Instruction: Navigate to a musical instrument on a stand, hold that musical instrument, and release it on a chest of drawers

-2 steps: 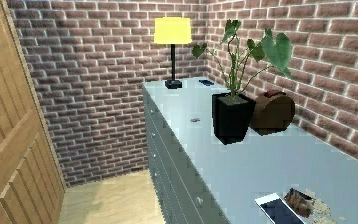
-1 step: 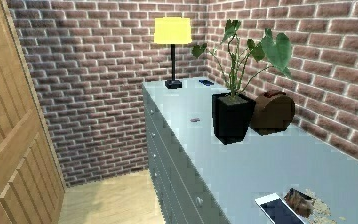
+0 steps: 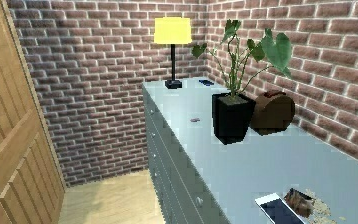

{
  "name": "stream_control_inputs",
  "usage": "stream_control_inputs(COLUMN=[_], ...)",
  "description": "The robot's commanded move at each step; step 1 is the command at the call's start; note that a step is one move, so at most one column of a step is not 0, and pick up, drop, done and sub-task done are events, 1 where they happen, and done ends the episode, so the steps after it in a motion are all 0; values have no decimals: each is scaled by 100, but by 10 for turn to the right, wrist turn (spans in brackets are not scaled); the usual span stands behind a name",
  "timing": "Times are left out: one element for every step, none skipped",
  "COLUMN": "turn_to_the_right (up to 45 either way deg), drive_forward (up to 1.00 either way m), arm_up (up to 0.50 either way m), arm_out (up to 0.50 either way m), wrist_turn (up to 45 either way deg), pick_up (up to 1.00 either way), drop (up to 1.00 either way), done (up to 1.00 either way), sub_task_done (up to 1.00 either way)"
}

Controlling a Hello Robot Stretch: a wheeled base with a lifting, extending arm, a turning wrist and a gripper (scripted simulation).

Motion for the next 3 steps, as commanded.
stream_control_inputs(turn_to_the_right=[0,0,0], drive_forward=[0,0,0], arm_up=[0,0,0], arm_out=[0,0,0], wrist_turn=[-450,-450,-210], pick_up=[0,0,0], drop=[0,0,0], done=[0,0,0], sub_task_done=[0,0,0])
